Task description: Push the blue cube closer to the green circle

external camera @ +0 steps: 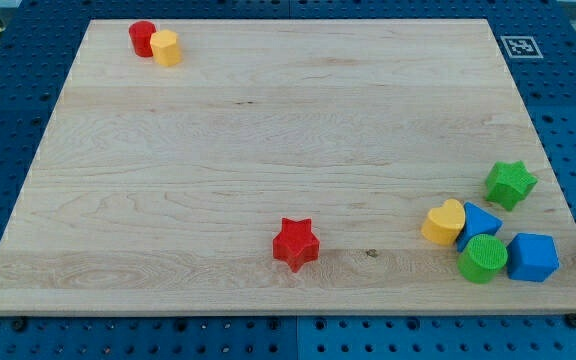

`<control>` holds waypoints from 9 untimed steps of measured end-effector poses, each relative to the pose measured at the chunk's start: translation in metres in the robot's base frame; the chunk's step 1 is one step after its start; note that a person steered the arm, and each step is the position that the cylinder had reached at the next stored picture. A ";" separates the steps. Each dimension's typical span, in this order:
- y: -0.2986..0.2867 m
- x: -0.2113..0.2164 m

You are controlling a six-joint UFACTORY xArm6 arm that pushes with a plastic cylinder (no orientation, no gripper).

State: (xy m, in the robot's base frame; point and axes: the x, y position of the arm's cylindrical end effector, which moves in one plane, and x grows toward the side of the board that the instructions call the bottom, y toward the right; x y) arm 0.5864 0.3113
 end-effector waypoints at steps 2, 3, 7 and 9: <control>-0.027 0.006; -0.054 0.008; -0.095 0.005; -0.139 0.001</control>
State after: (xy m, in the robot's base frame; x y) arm 0.5870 0.1720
